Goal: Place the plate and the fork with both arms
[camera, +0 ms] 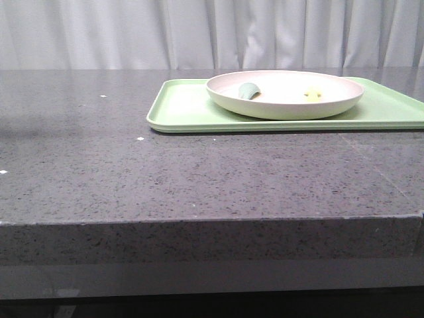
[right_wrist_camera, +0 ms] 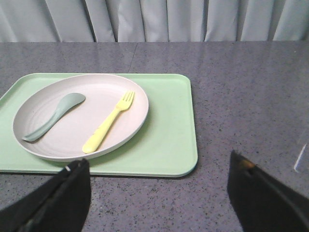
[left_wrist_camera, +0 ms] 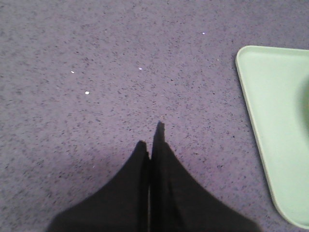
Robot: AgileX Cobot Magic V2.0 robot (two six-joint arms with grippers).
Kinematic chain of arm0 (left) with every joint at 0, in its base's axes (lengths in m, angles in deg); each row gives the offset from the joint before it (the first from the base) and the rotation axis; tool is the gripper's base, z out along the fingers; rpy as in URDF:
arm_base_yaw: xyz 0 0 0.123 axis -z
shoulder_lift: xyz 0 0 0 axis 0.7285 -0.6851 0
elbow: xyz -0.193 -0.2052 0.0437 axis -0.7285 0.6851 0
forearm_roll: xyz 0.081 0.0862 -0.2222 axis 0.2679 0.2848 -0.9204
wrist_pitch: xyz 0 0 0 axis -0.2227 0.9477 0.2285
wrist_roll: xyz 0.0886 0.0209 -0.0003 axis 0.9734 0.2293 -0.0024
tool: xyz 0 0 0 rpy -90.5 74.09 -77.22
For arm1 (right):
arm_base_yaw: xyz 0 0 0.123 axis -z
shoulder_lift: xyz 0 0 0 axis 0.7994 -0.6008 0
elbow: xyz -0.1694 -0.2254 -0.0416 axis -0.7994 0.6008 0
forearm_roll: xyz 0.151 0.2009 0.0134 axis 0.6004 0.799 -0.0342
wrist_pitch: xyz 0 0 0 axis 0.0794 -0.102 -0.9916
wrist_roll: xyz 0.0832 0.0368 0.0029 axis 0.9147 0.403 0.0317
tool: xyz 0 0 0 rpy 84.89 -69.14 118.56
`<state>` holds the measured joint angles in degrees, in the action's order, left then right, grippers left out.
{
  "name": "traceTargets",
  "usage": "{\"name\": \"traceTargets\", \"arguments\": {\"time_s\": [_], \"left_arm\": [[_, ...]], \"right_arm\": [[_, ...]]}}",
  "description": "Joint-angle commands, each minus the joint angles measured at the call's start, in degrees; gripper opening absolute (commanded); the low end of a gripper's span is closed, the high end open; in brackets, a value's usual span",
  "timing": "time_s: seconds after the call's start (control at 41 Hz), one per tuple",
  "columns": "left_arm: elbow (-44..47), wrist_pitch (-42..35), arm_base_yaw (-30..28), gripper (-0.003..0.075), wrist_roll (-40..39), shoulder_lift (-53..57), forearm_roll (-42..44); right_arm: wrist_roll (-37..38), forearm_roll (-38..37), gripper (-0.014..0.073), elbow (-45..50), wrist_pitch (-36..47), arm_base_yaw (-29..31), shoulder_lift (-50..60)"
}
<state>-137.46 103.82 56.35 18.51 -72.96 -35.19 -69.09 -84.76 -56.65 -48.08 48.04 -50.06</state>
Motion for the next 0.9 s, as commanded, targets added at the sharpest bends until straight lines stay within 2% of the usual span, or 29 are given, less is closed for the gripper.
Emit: {"name": "traceTargets", "arguments": {"time_s": [0.0, 0.219, 0.365, 0.512, 0.658, 0.877], "left_arm": [[4.68, -8.57, -0.45, -0.0018, 0.35, 7.67, 1.93], [22.62, -20.57, -0.45, -0.0018, 0.35, 23.63, 2.17], [30.17, -23.95, -0.45, -0.0018, 0.35, 32.69, 2.17], [33.75, -23.95, -0.45, -0.0018, 0.35, 39.25, 2.17], [34.94, -23.95, -0.45, -0.0018, 0.35, 41.46, 2.17], [34.94, -23.95, -0.45, -0.0018, 0.35, 41.46, 2.17]], "right_arm": [[-0.31, -0.04, 0.0603, -2.11, 5.02, 0.16, -0.29], [-0.31, -0.04, 0.0603, -2.11, 7.37, 0.16, -1.1], [-0.31, 0.02, 0.0603, -2.65, 9.46, 0.16, -5.24], [-0.31, 0.86, 0.0603, -6.55, 8.59, -0.32, -13.16], [-0.31, 3.69, 0.0603, -13.57, 6.56, -4.4, -22.91], [-0.07, 6.81, 0.0601, -31.45, -5.72, -10.23, -40.58]]}}
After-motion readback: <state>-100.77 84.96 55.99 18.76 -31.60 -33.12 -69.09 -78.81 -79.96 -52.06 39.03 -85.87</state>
